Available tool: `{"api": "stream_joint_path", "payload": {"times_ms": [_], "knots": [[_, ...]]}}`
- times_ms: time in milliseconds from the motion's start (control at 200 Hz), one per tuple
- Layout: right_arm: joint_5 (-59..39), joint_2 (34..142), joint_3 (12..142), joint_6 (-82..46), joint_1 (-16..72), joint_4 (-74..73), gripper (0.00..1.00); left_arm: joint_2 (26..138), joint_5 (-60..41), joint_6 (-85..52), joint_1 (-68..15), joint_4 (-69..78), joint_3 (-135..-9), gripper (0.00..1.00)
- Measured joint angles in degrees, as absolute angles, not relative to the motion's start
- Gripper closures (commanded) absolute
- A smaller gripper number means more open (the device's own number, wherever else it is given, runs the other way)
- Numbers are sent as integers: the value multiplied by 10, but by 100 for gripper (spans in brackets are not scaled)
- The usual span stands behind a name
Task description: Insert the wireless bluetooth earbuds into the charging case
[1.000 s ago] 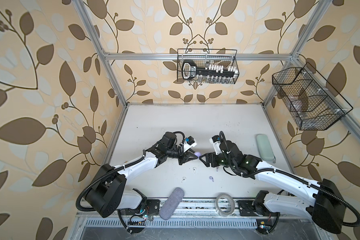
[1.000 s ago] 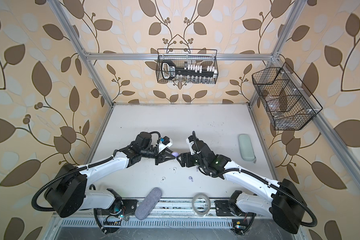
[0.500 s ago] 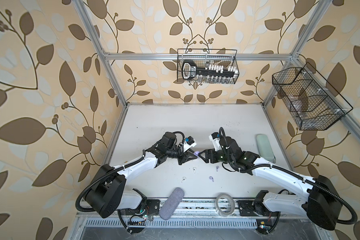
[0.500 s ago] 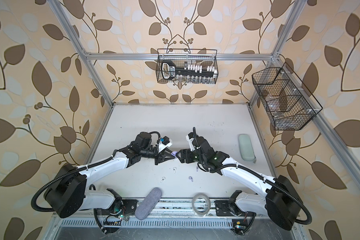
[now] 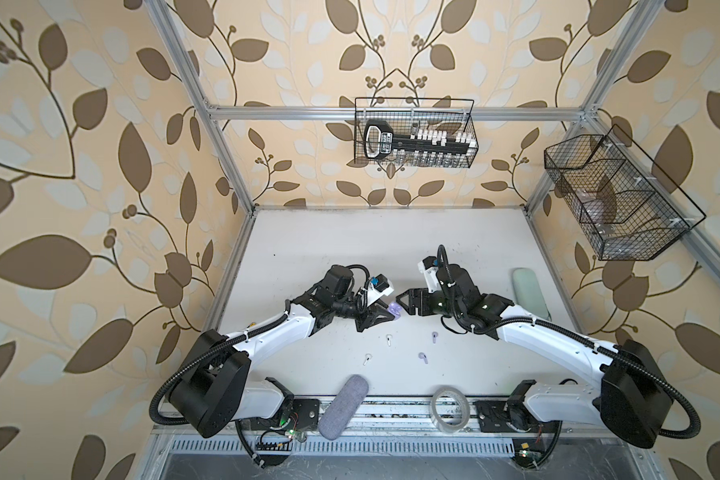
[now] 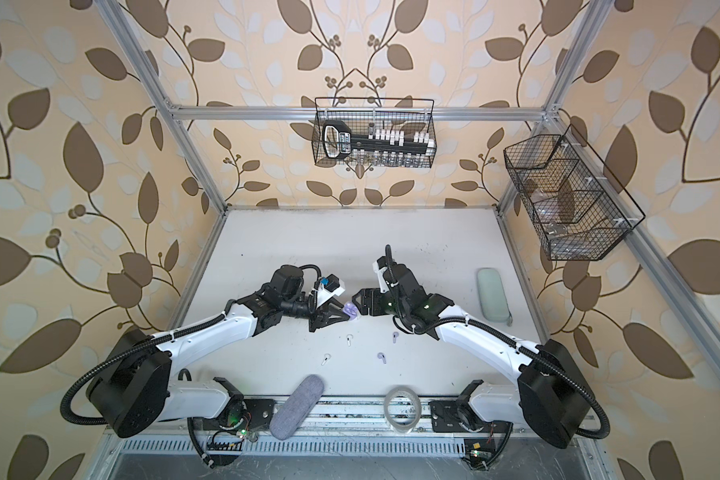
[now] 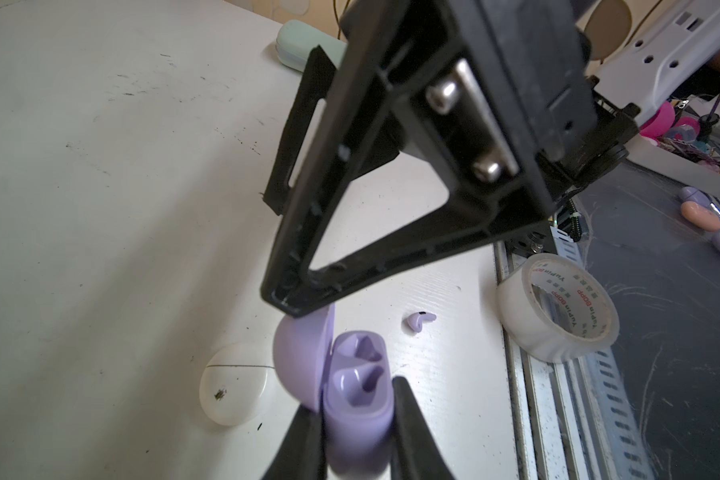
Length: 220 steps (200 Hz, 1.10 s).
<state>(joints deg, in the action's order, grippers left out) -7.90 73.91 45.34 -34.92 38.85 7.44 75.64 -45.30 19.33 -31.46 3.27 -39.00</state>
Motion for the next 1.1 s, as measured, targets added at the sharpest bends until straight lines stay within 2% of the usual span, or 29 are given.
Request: {"api": "stream_joint_path", "payload": {"times_ms": [295,500,835,1100], "knots": [[-58,707,456,-337,383,111,16,756,-459,180,-315,82,-370,100],[-34,668,456,-327,373,151,16,759,-477,191,-303,226,-269,100],[-16,642,446,-323,374,188,16,771,-486,198,-303,289,-267,100],[-9,634,431,-323,375,209,16,834,-496,222,-301,362,-245,100]]}}
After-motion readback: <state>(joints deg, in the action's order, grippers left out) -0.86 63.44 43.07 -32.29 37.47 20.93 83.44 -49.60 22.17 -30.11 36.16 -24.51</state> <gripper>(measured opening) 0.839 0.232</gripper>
